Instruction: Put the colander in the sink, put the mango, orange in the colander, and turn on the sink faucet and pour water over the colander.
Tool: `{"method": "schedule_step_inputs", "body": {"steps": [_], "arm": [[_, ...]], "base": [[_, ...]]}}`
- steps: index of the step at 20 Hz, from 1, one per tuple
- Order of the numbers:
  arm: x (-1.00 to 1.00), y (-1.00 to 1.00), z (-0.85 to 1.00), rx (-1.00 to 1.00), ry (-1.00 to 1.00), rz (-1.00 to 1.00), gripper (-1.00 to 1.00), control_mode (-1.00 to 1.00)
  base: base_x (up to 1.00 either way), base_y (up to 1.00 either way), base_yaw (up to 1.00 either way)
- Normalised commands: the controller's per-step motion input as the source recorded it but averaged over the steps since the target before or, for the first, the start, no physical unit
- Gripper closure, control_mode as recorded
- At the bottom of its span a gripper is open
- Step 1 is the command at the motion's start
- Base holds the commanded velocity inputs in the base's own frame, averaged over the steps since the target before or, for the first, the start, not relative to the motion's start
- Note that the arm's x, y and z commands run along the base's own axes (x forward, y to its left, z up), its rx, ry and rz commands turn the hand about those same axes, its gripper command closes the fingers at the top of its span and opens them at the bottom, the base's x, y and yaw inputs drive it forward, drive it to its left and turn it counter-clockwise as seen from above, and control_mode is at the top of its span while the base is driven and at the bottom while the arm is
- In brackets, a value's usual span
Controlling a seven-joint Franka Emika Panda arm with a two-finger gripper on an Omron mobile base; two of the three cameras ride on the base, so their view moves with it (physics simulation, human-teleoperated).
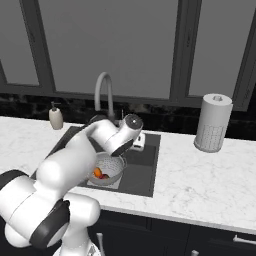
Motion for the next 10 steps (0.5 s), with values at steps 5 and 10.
{"method": "schedule_step_inputs", "body": {"steps": [5,10], "arm": [[0.2,0.0,0.09,0.07,-0.26,0.0,-1.0,-1.0],[0.23,0.12,0.04,0.01,-0.27,0.0,-1.0,-1.0]], "base": [[0.0,0.0,0.0],[0.0,0.0,0.0]]}}
